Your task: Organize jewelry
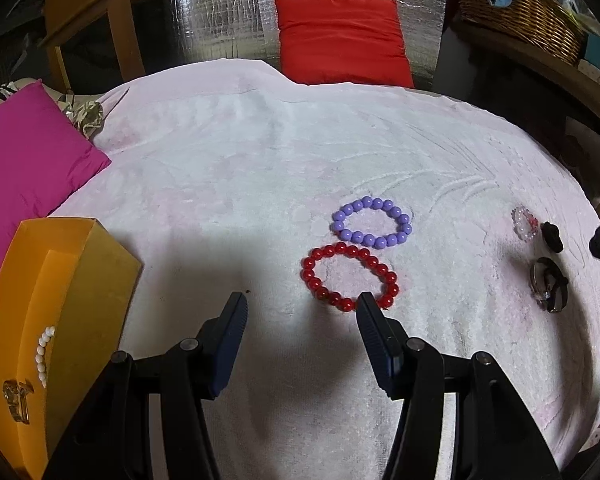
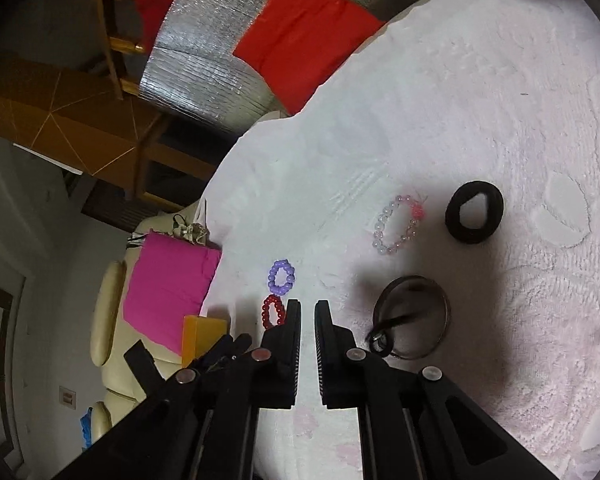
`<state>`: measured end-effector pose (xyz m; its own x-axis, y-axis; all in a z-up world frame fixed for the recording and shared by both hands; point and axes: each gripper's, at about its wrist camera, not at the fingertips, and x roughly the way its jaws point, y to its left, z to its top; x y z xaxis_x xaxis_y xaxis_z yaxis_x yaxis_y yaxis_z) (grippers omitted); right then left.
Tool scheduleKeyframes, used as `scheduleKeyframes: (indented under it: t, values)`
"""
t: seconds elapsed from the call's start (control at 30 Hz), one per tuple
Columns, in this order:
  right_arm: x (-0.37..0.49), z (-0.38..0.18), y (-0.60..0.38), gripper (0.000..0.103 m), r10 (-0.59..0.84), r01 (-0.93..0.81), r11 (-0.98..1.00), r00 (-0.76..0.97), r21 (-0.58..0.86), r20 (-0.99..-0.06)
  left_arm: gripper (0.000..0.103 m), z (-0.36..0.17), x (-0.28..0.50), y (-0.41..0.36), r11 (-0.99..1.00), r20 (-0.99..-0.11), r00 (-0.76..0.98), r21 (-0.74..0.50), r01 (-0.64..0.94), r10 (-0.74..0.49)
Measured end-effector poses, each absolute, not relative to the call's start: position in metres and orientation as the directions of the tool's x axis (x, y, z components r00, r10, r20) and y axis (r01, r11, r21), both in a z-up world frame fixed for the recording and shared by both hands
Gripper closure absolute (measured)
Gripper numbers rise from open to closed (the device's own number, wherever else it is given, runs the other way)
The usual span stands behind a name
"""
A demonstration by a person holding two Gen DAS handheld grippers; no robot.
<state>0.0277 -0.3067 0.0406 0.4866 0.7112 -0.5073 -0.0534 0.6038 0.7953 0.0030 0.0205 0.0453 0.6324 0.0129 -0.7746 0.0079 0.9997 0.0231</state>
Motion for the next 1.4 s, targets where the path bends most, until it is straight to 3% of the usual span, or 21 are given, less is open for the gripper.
scheduleKeyframes:
  t: [0.43, 0.5, 0.6, 0.97, 1.13, 1.2, 1.27, 1.4]
  values:
    - [0.028, 0.023, -0.341, 0.089, 0.638, 0.146, 0.583, 0.527, 0.799, -0.561, 0.044, 0.036, 0.014, 0.026, 0.989, -0.801, 0.587, -0.043, 0.138, -0.117]
    - [0.028, 0.021, -0.345, 0.084, 0.628, 0.171, 0.577, 0.532, 0.799, -0.568, 0.035, 0.033, 0.018, 0.022, 0.991, -0.804, 0.584, -0.044, 0.129, -0.112]
    - [0.029, 0.018, -0.349, 0.076, 0.632, 0.186, 0.563, 0.53, 0.805, -0.565, 0.034, 0.029, 0.026, 0.017, 0.991, -0.805, 0.582, -0.057, 0.122, -0.118]
    - [0.035, 0.007, -0.327, 0.076, 0.674, 0.182, 0.562, 0.464, 0.807, -0.574, 0.034, 0.008, 0.047, 0.02, 0.986, -0.82, 0.551, -0.158, 0.044, -0.156]
    - [0.04, 0.0, -0.303, 0.076, 0.655, 0.193, 0.615, 0.414, 0.765, -0.632, 0.062, 0.01, 0.041, 0.015, 0.988, -0.809, 0.567, -0.138, 0.072, -0.154]
    - [0.043, -0.004, -0.295, 0.076, 0.641, 0.209, 0.631, 0.404, 0.747, -0.653, 0.08, 0.011, 0.04, 0.013, 0.988, -0.804, 0.574, -0.131, 0.084, -0.156]
    - [0.045, -0.009, -0.293, 0.076, 0.621, 0.232, 0.64, 0.406, 0.733, -0.671, 0.087, 0.012, 0.037, 0.012, 0.986, -0.801, 0.575, -0.139, 0.094, -0.168]
    - [0.047, -0.015, -0.292, 0.078, 0.588, 0.257, 0.639, 0.444, 0.725, -0.676, 0.088, 0.013, 0.034, 0.011, 0.983, -0.798, 0.573, -0.145, 0.114, -0.184]
